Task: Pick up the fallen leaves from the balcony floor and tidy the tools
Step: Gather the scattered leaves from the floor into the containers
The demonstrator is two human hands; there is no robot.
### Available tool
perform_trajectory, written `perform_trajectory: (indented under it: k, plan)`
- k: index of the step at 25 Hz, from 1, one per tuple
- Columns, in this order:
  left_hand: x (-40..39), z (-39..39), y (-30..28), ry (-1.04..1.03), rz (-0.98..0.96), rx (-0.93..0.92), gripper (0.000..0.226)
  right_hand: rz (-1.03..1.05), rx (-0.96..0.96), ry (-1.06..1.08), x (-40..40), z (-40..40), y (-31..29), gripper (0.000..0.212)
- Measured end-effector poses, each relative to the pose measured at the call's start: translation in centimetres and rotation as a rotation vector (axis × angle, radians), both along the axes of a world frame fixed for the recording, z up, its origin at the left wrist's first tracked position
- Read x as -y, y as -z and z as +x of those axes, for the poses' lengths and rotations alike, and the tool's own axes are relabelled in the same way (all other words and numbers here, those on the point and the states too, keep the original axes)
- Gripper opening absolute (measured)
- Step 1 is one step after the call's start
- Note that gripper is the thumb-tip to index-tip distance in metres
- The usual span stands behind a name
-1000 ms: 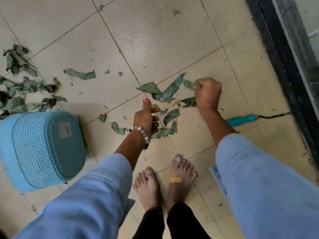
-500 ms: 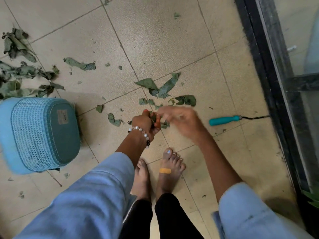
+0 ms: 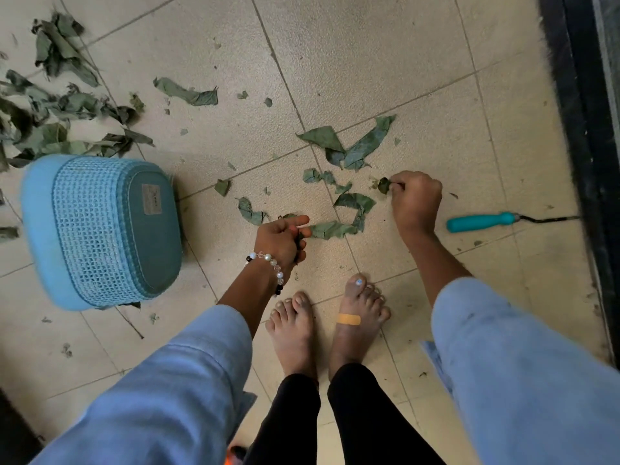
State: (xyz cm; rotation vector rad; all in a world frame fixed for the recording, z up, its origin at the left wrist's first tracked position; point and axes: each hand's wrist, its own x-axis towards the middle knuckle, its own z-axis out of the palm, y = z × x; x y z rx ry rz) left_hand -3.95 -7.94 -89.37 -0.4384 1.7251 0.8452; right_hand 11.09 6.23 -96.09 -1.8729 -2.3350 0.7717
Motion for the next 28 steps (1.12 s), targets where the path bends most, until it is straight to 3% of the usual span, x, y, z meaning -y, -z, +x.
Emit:
perform_trajectory:
  k: [2,3,7,9,11,12,13,15,18,21,24,28]
  plan:
    - [0.1,0.7,-0.5,-0.010,-0.009,-0.005,0.036,-0.127,-0.313,0.173,2.2,-1.4,-2.8,0.014]
    - [-0.2,1.0,-1.0,-0.041,-0.037,0.039,0.044,-0.169,-0.407,0.134,4.2,-2.2,-4.5,0.014]
    - [-0.1,1.7,-1.8,-0.241,-0.055,0.296,0.076,-0.271,-0.464,-0.386,11.6,-4.7,-9.0,0.013]
    - [1.3,1.5,-1.8,-0.245,-0.156,0.171,0.056,-0.485,-0.487,-0.530,11.3,-4.3,-9.6,0.014]
    - [2.8,0.9,-2.1,-0.311,-0.155,0.052,0.039,-0.792,-0.515,-0.375,9.1,-3.9,-9.8,0.015]
    - [3.4,0.6,-2.1,-0.354,-0.121,0.045,0.039,-0.774,-0.492,-0.222,8.1,-3.5,-9.0,0.018]
    - [4.1,0.4,-1.9,-0.376,-0.093,0.048,0.039,-0.612,-0.382,-0.131,7.0,-3.1,-7.9,0.024]
    - [5.2,0.2,-1.8,-0.357,-0.078,0.031,0.038,-0.277,-0.014,-0.170,5.6,-2.4,-5.4,0.044]
    - [6.6,0.0,-1.2,-0.260,-0.061,-0.038,0.045,-0.385,0.301,-0.363,7.0,-3.1,-2.6,0.072]
    - [7.7,-0.1,-0.9,-0.192,-0.138,-0.122,0.061,-0.226,0.535,-0.469,11.0,-3.8,0.1,0.069]
    - [8.6,-0.4,-0.6,-0.164,-0.206,-0.151,0.066,-0.035,0.420,-0.475,11.6,-3.7,0.7,0.035]
    - [9.5,-0.6,-1.5,-0.339,-0.139,-0.067,0.051,-0.153,-0.037,-0.281,10.1,-4.0,-1.9,0.030]
